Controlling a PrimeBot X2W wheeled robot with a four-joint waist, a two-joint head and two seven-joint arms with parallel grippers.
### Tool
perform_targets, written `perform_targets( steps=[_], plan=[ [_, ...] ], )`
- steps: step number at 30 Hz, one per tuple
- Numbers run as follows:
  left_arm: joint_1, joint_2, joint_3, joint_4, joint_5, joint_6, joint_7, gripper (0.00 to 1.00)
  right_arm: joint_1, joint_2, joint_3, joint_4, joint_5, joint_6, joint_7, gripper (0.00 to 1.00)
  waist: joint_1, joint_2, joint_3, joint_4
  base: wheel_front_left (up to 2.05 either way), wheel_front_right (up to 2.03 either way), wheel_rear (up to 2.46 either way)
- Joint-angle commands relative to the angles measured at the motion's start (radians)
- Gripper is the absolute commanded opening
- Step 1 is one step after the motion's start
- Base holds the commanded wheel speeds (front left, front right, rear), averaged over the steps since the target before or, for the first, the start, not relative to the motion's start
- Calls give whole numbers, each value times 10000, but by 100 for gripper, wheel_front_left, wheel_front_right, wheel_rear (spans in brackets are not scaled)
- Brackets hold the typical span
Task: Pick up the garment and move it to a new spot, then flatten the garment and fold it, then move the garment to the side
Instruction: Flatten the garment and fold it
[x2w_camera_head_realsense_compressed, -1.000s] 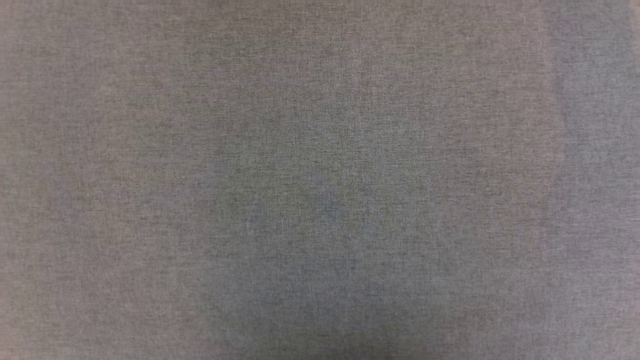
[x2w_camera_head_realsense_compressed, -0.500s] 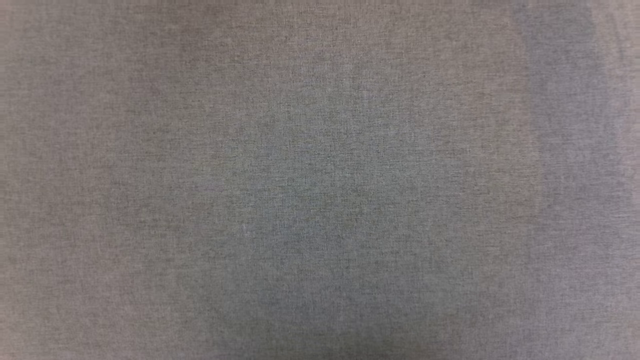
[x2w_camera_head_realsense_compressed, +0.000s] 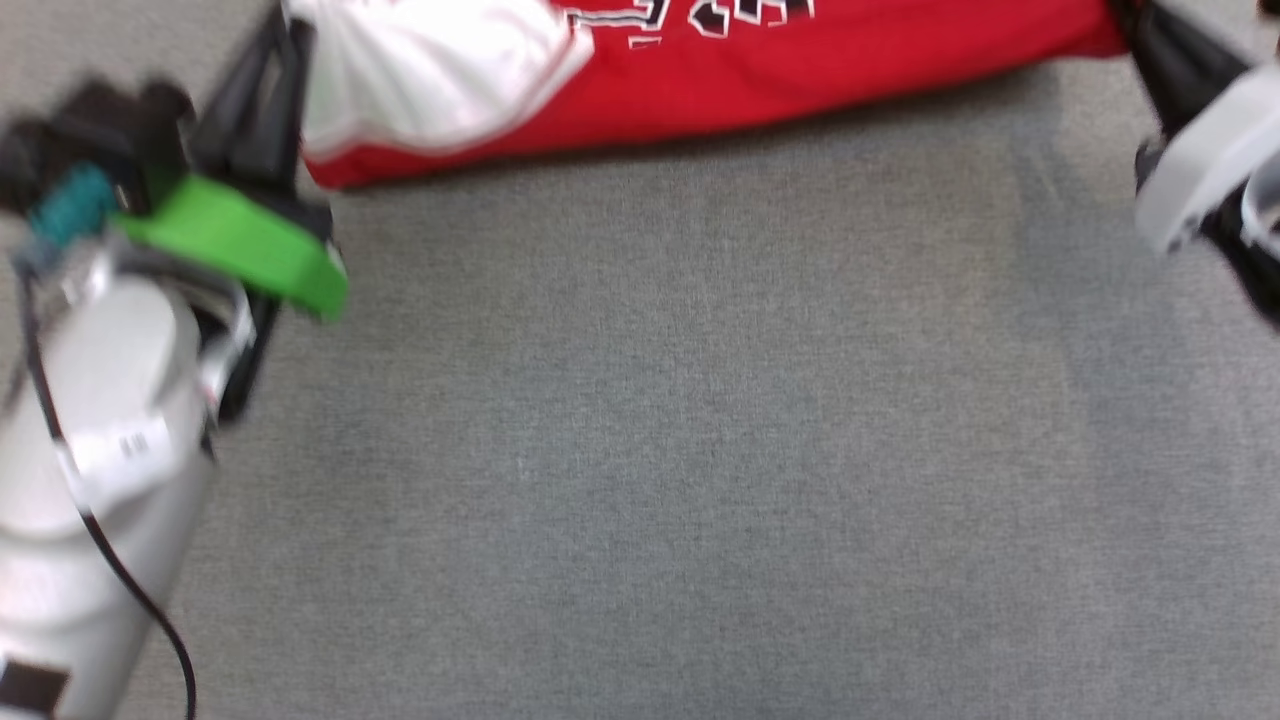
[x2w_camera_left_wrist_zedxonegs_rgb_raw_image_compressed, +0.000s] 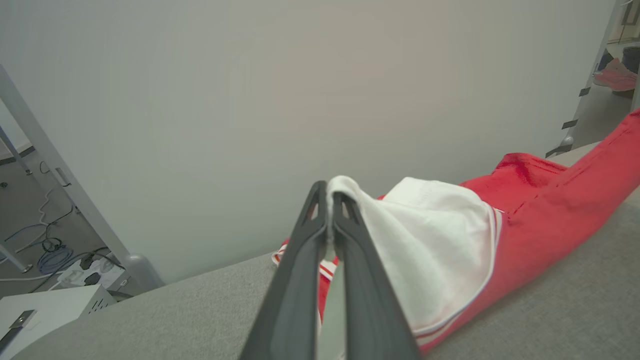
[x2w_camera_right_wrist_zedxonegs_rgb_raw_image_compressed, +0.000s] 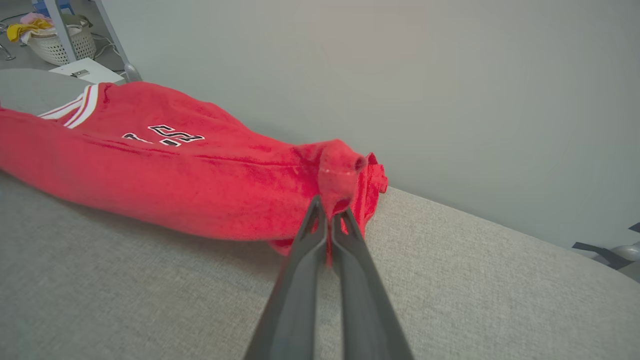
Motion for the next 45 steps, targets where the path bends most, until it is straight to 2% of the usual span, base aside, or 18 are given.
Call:
perform_targets(
  steps=[1,7,13,19,30,38,41,45],
  plan=[
    [710,49,45,-155,-147,109,-58,0,497,-123,97,-158,210,-6,-53,0,1,0,-962,174,0,0,0],
    [3325,157,-142,-750,-799,311,48,0,2593,-530,499,-758,745,-6,65,0,1,0,-2010,260,0,0,0],
    [5449,239,-260,-1277,-1595,531,308,0,4688,-970,351,-1121,1175,-6,-53,0,1,0,-2926,539,0,0,0],
    [7006,295,-726,-1614,-2092,470,731,0,6719,-1268,-119,-1576,1313,-6,-47,0,1,0,-3506,760,0,0,0],
    [9590,487,-1168,-2277,-3197,775,1464,0,9714,-1308,-1449,-2540,887,-6,428,0,1,0,-4227,790,0,0,0],
    [9916,560,-1285,-2683,-3172,904,1476,0,11021,-1032,-2716,-3362,417,-6,1136,0,1,0,-4313,844,0,0,0],
    [9487,535,-1197,-2654,-2924,941,1310,0,11104,-762,-3238,-3710,197,-6,1357,0,1,0,-4264,803,0,0,0],
    [8581,535,-1221,-2518,-2579,715,1359,0,11082,-383,-3866,-4078,-48,-6,1588,0,1,0,-4115,758,0,0,0]
  ],
)
